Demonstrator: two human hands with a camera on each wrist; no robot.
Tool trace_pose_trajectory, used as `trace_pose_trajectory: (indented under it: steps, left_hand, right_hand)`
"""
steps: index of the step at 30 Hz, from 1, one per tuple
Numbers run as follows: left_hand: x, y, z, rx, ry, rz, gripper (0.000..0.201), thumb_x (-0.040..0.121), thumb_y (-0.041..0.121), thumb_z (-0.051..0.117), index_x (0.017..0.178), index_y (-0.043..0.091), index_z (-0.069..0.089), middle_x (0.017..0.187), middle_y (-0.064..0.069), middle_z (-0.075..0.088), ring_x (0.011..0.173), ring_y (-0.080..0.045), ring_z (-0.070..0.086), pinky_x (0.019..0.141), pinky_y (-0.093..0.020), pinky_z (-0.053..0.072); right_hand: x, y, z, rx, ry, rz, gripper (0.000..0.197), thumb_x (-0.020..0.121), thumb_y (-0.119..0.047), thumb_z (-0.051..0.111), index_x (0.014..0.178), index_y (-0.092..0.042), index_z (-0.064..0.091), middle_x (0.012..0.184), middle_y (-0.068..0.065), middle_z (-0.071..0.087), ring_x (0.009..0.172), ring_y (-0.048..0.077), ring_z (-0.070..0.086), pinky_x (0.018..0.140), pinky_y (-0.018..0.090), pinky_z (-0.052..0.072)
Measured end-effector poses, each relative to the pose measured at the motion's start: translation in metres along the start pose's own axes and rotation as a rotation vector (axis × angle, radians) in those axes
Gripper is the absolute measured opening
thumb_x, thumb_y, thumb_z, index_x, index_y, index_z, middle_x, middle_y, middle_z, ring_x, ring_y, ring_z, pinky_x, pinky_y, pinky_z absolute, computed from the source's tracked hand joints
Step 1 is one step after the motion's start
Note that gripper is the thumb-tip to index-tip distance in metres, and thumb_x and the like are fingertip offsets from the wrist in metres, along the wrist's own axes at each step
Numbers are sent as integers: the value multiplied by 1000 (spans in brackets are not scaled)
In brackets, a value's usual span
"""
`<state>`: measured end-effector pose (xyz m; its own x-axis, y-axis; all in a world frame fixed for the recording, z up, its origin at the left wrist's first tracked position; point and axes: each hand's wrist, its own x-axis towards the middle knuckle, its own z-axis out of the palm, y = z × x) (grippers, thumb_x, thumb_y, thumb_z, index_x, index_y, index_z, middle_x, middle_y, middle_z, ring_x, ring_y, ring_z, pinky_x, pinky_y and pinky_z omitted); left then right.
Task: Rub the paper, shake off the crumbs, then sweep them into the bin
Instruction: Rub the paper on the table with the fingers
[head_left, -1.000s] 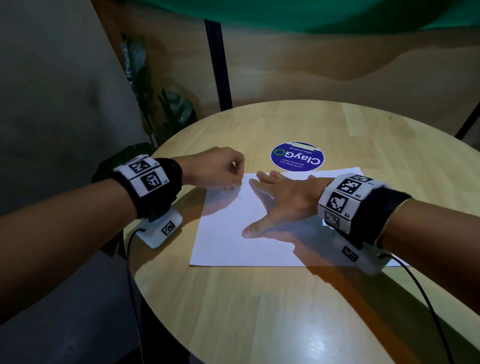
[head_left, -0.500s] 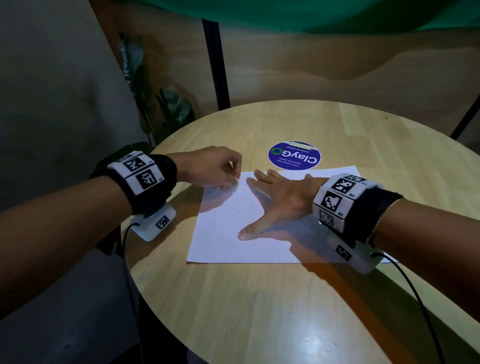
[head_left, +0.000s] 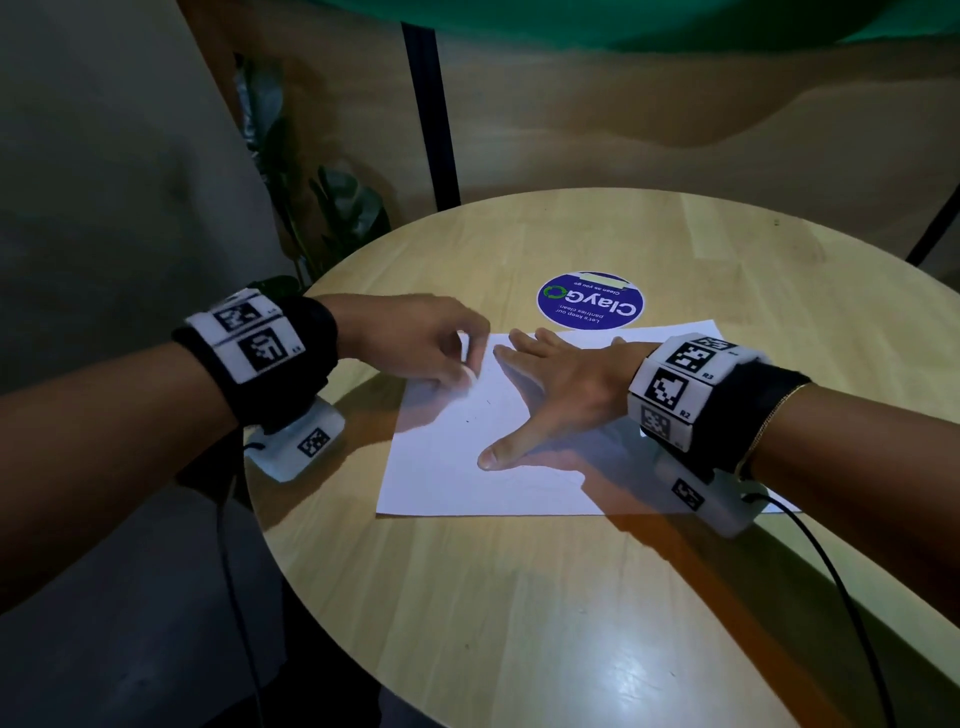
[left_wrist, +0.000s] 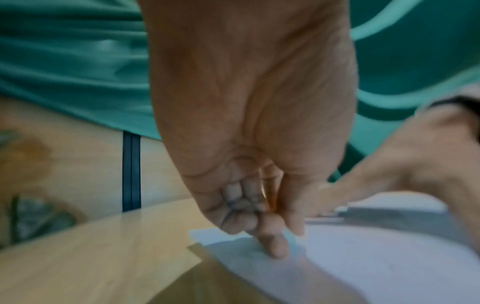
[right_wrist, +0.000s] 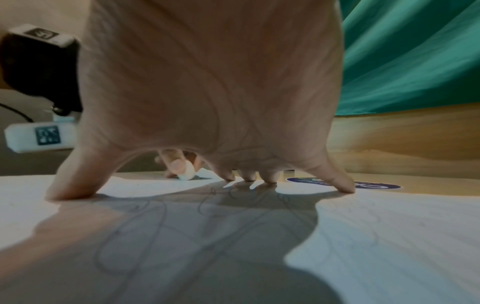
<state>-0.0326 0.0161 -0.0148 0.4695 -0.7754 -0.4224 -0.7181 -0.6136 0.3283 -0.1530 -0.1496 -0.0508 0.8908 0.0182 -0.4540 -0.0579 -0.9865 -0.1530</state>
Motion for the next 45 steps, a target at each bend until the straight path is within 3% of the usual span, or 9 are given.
trace_pose_trajectory:
  steps: [12, 14, 19, 25, 29, 33, 37, 41, 45]
  left_hand:
    - [-5, 0, 16, -32, -3, 72, 4, 104, 29, 72, 106, 25, 70, 84, 8, 77, 70, -3, 65, 67, -17, 49]
    - [-10, 3, 19, -86, -105, 74, 6, 105, 31, 72, 107, 25, 71, 84, 6, 79, 68, -6, 64, 66, -17, 50]
    - [-5, -11, 18, 81, 224, -5, 4, 105, 31, 67, 107, 28, 69, 99, 3, 78, 85, -8, 65, 70, -27, 45]
    - [-11, 2, 26, -118, -66, 81, 8, 104, 24, 73, 108, 18, 71, 86, -6, 81, 70, -9, 64, 71, -21, 51]
    - [-11, -3, 23, -17, 117, 76, 2, 104, 29, 70, 104, 28, 72, 84, 7, 79, 70, 2, 64, 70, -18, 46]
    - [-18, 5, 26, -75, -145, 121, 3, 105, 28, 72, 107, 27, 73, 83, 6, 79, 69, -3, 64, 70, -17, 50]
    - [-16, -2, 22, 15, 112, 85, 2, 104, 31, 70, 103, 32, 72, 88, 8, 79, 70, 3, 64, 63, -10, 42]
    - [-20, 13, 28, -26, -166, 127, 4, 105, 28, 72, 108, 26, 73, 85, 4, 80, 67, -2, 61, 64, -12, 45]
    - [-14, 7, 22, 89, 106, 91, 3, 103, 30, 70, 105, 29, 72, 94, 7, 79, 79, -3, 66, 71, -19, 46]
  right_hand:
    - [1, -1, 1, 11, 5, -10, 127, 76, -87, 66, 170, -34, -1, 176, -13, -14, 162, 13, -15, 124, 64, 4]
    - [2, -2, 0, -3, 42, -6, 121, 77, -86, 65, 169, -27, 14, 177, -8, 1, 163, 18, -2, 122, 65, 14]
    - [10, 3, -3, 15, 136, -124, 83, 88, -81, 58, 143, -20, 50, 153, -5, 42, 145, 33, 42, 112, 51, 38]
    - [12, 9, 1, -5, -50, -99, 126, 73, -91, 63, 167, -45, -6, 175, -14, -19, 160, 9, -20, 128, 60, -2]
    - [7, 10, 1, 1, -71, -91, 130, 72, -91, 64, 165, -47, -17, 172, -18, -25, 158, 6, -25, 128, 60, -7]
    - [7, 8, 2, -29, -89, -73, 136, 69, -94, 64, 165, -44, -18, 171, -20, -28, 156, 4, -27, 126, 63, -9]
    - [5, 8, 1, -24, -90, -74, 138, 67, -94, 65, 164, -44, -20, 170, -19, -29, 156, 5, -28, 126, 63, -8]
    - [4, 6, 1, -42, -89, -72, 137, 69, -93, 65, 165, -42, -19, 171, -18, -29, 156, 6, -28, 125, 63, -7]
    - [2, 7, 0, -10, -88, -73, 132, 71, -90, 67, 163, -48, -18, 171, -18, -28, 157, 6, -27, 126, 63, -6]
